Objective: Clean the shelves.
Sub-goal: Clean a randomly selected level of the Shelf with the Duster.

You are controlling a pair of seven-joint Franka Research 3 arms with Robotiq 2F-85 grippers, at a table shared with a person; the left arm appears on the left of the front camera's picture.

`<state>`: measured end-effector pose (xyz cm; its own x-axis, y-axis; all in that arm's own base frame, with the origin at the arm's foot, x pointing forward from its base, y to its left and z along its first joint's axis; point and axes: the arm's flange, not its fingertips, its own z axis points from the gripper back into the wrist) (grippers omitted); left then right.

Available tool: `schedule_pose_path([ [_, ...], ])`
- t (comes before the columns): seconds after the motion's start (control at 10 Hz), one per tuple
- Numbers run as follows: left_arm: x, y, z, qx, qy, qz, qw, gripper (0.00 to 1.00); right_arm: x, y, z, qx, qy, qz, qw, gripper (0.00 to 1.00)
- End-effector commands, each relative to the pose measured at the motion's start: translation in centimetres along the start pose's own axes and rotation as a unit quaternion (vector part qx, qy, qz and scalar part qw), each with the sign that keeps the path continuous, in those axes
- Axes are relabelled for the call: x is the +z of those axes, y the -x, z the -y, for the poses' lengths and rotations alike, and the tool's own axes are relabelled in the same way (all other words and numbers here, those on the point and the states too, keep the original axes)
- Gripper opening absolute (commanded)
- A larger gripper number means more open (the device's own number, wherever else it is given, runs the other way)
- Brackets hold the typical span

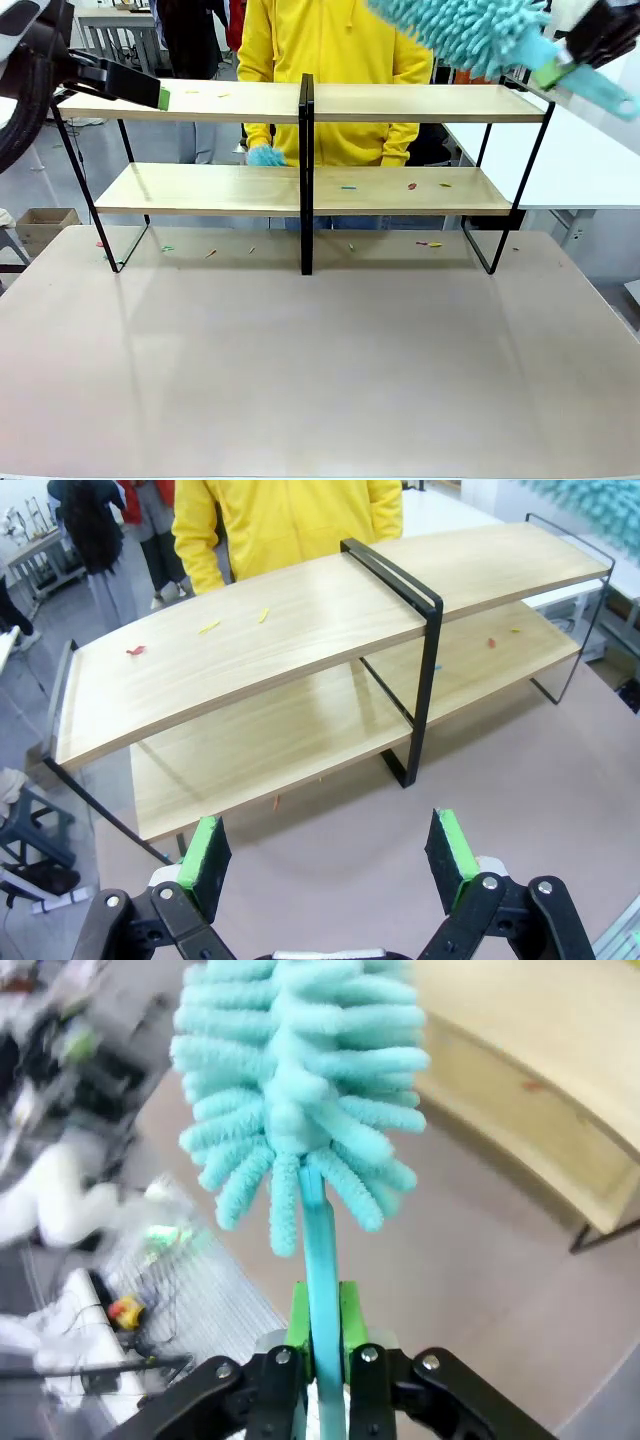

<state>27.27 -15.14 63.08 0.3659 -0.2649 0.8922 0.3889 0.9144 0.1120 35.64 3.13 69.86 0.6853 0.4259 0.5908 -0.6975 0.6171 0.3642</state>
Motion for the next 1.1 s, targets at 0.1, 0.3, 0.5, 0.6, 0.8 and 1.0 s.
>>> schedule_pose_path([
  [0.1, 0.0, 0.0, 0.0, 0.001, 0.000, 0.001, 1.000, 1.00, 7.0, 6.8, 0.5, 0.087, -0.117, 0.028, 0.989, 0.12],
  [0.3, 0.0, 0.0, 0.0, 0.001, 0.000, 0.001, 1.000, 1.00, 11.1, 12.3, 0.4, 0.129, -0.144, 0.069, 0.979, 0.12],
  [0.5, 0.0, 0.0, 0.0, 0.001, 0.000, 0.001, 1.000, 1.00, 13.2, 18.1, 0.9, 0.153, -0.087, 0.090, 0.980, 0.12],
  [0.6, 0.0, 0.0, 0.0, 0.001, 0.000, 0.001, 1.000, 1.00, 13.3, 20.2, 1.0, 0.169, -0.054, 0.098, 0.979, 0.12],
  [0.8, 0.0, 0.0, 0.0, 0.001, 0.000, 0.001, 1.000, 1.00, 14.9, 18.8, 0.7, 0.150, -0.092, 0.087, 0.981, 0.12],
  [1.0, 0.0, 0.0, 0.0, 0.001, 0.000, 0.001, 1.000, 1.00, 14.9, 18.8, 0.7, 0.150, -0.092, 0.087, 0.981, 0.12],
])
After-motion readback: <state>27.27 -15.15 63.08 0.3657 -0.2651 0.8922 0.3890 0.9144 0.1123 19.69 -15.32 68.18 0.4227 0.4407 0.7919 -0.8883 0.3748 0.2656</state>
